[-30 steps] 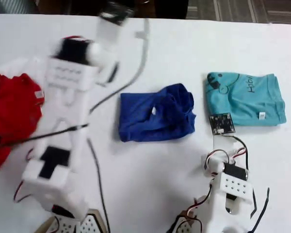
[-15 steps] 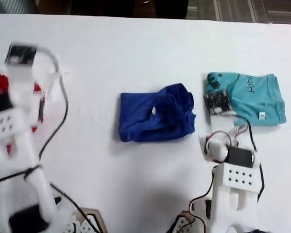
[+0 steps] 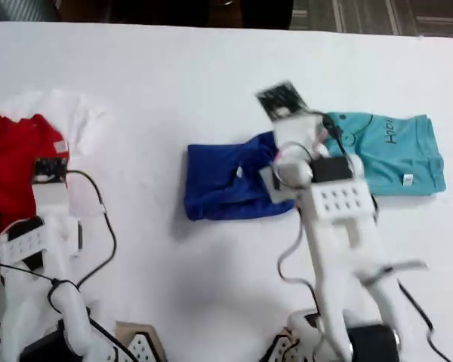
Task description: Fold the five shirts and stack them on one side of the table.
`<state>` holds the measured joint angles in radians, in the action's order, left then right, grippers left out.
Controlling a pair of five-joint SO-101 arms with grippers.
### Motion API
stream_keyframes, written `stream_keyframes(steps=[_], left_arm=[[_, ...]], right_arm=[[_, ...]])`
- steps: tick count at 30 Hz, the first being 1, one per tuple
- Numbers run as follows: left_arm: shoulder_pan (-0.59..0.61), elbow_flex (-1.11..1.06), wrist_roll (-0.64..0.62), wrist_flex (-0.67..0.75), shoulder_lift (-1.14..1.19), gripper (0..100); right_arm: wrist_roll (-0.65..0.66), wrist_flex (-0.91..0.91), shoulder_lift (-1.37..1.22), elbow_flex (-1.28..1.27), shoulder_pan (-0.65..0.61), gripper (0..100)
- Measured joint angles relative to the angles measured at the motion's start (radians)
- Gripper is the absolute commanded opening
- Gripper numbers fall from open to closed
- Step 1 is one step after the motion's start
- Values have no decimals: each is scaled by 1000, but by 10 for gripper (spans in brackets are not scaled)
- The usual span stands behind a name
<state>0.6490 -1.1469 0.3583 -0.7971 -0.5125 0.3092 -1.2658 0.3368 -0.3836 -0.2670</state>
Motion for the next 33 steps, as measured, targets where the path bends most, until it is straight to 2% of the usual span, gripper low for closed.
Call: stream_keyframes(steps=[8,18,26,33], left_arm=[[0,-15,-41,11,-3,28],[-2,-29,-41,28,-9,28],[-2,-29,-41,28,-9,28],[-2,-29,-41,28,-9,28]], right_arm=[[0,-121,-361,494,-140,20],[0,-226,-796,934,-150,20],[0,-270,-1008,1152,-150,20],[0,-270,-1137,1186,-150,20]])
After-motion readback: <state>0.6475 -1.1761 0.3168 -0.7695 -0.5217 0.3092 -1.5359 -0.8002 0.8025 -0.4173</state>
